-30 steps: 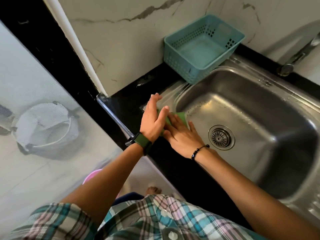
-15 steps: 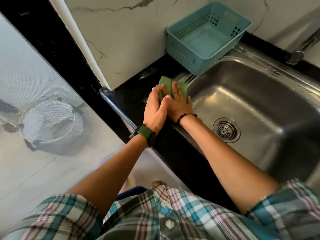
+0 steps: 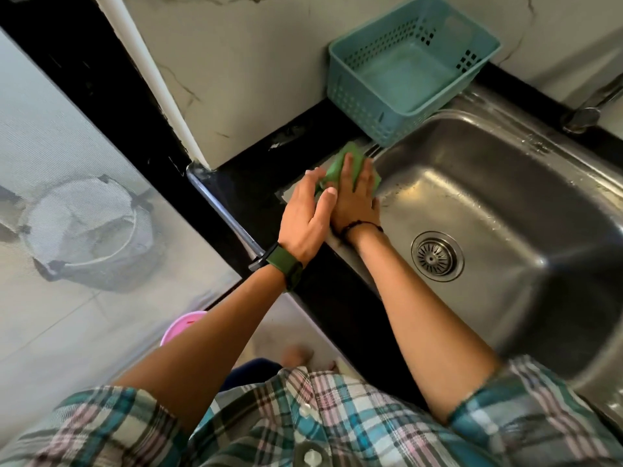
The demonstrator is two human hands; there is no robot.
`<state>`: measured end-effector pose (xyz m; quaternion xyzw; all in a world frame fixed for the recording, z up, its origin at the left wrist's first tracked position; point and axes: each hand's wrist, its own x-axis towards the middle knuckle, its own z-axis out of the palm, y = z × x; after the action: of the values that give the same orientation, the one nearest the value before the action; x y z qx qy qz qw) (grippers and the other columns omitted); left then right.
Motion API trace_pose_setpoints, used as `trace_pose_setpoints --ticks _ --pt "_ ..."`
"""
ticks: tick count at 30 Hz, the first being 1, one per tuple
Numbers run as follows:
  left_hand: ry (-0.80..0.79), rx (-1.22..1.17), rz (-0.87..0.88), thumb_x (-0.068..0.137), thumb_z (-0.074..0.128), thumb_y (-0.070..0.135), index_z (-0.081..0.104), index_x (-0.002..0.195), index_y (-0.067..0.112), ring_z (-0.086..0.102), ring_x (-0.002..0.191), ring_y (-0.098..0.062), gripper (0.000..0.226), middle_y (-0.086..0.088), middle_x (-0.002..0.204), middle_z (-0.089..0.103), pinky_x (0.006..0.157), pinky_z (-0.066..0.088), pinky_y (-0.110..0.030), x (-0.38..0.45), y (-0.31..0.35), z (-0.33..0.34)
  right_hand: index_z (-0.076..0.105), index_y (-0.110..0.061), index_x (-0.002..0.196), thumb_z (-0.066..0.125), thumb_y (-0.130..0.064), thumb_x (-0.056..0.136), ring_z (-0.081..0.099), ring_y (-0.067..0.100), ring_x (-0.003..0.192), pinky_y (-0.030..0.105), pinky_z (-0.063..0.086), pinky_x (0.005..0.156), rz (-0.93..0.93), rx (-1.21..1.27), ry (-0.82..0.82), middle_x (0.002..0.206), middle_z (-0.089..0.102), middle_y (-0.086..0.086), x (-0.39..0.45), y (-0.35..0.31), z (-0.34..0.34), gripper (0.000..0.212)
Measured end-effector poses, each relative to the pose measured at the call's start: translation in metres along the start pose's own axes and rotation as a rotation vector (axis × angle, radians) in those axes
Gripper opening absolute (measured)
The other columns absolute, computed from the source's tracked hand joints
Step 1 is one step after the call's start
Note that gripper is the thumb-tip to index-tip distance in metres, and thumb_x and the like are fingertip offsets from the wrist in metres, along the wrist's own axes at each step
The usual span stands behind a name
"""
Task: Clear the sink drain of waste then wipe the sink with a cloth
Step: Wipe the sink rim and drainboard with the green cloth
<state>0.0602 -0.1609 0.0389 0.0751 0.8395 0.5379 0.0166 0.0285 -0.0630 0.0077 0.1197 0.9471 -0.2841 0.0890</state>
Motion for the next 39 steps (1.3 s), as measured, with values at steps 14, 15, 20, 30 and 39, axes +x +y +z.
trace_pose_setpoints --ticks 14,15,20,30,39 --pt "-0.154 0.010 0.016 0.087 0.032 0.039 0.048 0.125 0.012 0.055 0.110 -0.025 0.049 -0.011 0.120 0.058 0.097 0.042 -0.041 -0.002 -0.001 0.000 0.029 -0.037 0.141 0.035 -0.032 0.097 0.030 0.015 0.139 0.025 0.023 0.112 -0.224 -0.030 -0.181 0.154 0.026 -0.006 -0.130 0.087 -0.048 0.044" --pt "-0.137 -0.035 0.001 0.087 0.033 0.038 0.048 0.124 0.012 0.056 0.108 -0.026 0.048 -0.012 0.121 0.058 0.096 0.044 -0.041 -0.002 -0.002 -0.001 0.024 -0.042 0.140 0.034 -0.034 0.097 0.027 0.010 0.139 0.021 0.019 0.110 -0.208 -0.020 -0.215 0.153 0.024 -0.012 -0.142 0.099 -0.057 0.045" --pt "-0.121 -0.171 -0.053 0.085 0.035 0.035 0.048 0.126 0.011 0.054 0.115 -0.035 0.049 -0.016 0.127 0.055 0.099 0.043 -0.050 0.000 -0.002 -0.002 0.020 -0.037 0.144 0.032 -0.032 0.098 0.019 0.013 0.143 0.022 0.017 0.110 -0.216 -0.005 -0.289 0.157 0.010 -0.010 -0.125 0.093 -0.053 0.047" --pt "-0.222 0.032 0.077 0.092 0.031 0.032 0.051 0.121 0.010 0.051 0.113 -0.022 0.042 -0.008 0.118 0.058 0.093 0.036 -0.026 -0.006 0.002 0.003 0.016 -0.017 0.146 0.035 -0.025 0.095 0.027 0.031 0.138 0.043 0.032 0.110 -0.274 -0.227 -0.072 0.153 0.021 0.011 -0.049 0.016 -0.005 0.055" --pt "-0.509 -0.024 0.121 0.096 0.032 0.035 0.059 0.113 0.007 0.051 0.115 -0.025 0.043 -0.016 0.117 0.061 0.089 0.032 -0.020 -0.023 0.023 0.055 0.031 -0.030 0.142 0.039 -0.027 0.096 0.028 0.017 0.140 0.031 0.014 0.116 0.026 -0.243 -0.061 0.152 0.032 -0.002 -0.242 0.151 -0.075 0.046"
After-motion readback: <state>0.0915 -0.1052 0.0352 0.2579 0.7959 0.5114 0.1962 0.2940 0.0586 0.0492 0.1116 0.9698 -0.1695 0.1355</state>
